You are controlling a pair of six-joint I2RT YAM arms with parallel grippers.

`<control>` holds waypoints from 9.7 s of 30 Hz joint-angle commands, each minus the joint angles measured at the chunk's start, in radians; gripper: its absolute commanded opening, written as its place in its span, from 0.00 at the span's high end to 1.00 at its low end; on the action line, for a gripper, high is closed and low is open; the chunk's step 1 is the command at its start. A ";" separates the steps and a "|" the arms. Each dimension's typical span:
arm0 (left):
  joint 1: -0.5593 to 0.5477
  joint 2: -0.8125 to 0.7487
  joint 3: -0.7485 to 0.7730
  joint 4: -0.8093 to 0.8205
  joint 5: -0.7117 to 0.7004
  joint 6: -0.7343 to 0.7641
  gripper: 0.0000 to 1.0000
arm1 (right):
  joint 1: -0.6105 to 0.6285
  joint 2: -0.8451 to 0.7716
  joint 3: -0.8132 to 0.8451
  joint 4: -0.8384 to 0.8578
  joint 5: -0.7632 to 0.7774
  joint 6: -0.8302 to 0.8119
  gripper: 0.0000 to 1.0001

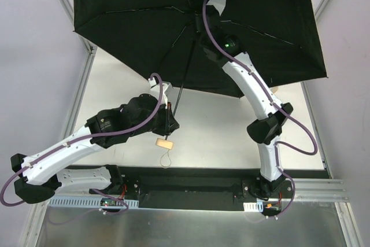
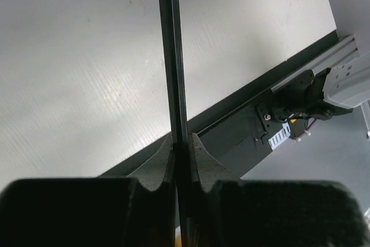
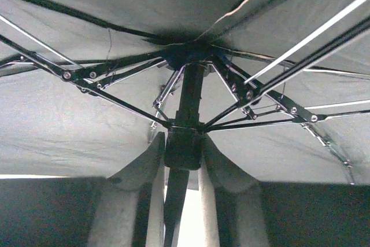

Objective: Put away the umbrella

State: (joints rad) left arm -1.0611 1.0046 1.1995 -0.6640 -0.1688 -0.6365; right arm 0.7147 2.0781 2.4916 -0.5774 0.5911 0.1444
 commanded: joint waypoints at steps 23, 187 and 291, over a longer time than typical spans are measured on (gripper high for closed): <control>0.230 0.022 0.216 0.013 0.238 0.078 0.72 | -0.021 -0.560 -0.918 0.863 -0.823 0.581 1.00; 0.238 -0.090 -0.084 0.227 0.491 -0.331 0.25 | -0.089 -0.843 -1.284 0.814 -0.935 0.808 1.00; 0.540 -0.422 -0.149 -0.083 0.611 -0.025 0.48 | -0.075 -0.780 -1.620 1.037 -1.091 0.712 1.00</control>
State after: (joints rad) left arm -0.5224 0.6186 1.0275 -0.6029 0.5568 -0.7185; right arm 0.6365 1.2991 0.9482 0.3428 -0.3206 0.8768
